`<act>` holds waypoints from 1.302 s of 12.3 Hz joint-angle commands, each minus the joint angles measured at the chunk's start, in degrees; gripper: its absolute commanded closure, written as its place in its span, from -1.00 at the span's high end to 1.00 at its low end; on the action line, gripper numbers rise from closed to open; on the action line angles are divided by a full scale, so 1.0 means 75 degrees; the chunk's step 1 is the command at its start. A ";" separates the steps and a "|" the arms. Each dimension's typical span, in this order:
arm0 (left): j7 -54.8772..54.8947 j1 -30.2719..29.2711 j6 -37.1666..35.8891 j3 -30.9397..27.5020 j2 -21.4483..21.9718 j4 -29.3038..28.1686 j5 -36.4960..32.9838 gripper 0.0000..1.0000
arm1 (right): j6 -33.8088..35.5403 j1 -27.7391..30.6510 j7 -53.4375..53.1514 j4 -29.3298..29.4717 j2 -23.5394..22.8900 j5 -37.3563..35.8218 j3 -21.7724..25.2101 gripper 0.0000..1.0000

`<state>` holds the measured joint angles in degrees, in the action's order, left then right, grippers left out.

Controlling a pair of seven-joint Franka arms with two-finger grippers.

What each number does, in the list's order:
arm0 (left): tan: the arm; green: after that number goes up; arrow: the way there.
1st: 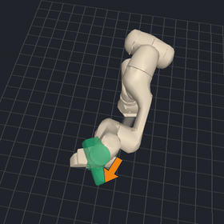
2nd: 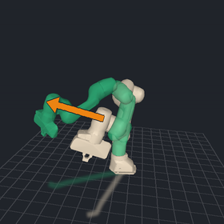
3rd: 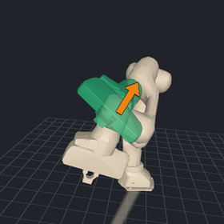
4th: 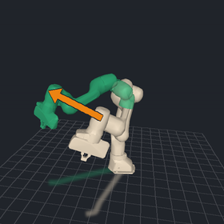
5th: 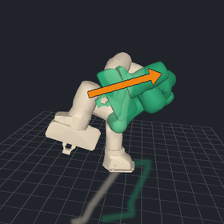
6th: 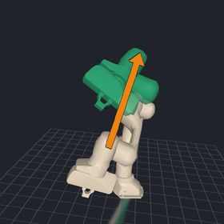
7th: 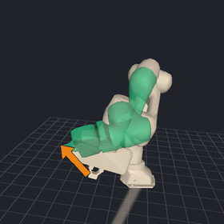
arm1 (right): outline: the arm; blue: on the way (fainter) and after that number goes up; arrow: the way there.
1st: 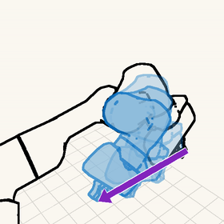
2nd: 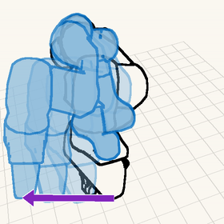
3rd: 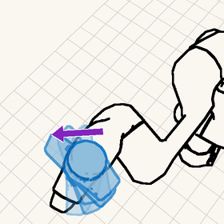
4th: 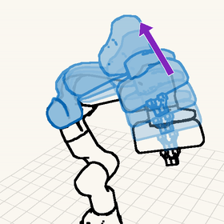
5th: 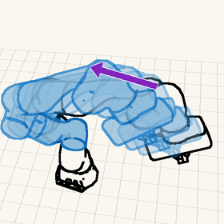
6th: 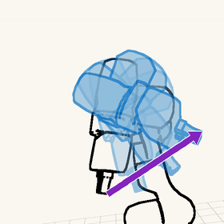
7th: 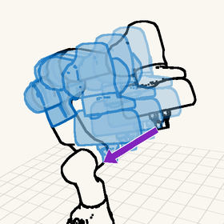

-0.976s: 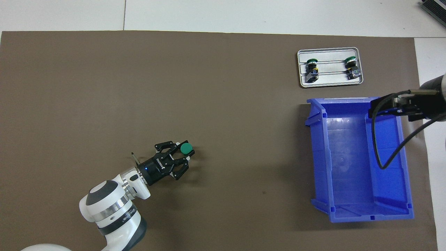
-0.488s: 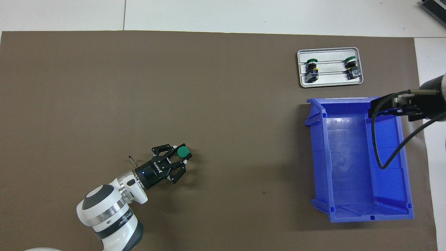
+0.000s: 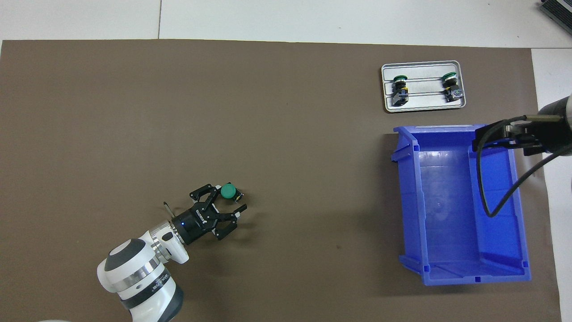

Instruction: Place and press button with both arms

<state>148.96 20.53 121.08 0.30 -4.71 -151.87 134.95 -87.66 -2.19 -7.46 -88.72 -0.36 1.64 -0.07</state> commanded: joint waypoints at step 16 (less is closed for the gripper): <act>0.0131 0.0310 0.0344 0.0042 0.0042 -0.0037 0.0089 0.96 | -0.0090 0.0023 0.0175 -0.0253 0.0211 0.0204 0.0021 1.00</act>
<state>149.39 22.23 121.64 0.88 -4.49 -151.76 134.95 -87.66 -2.19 -7.46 -88.72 -0.35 1.64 -0.07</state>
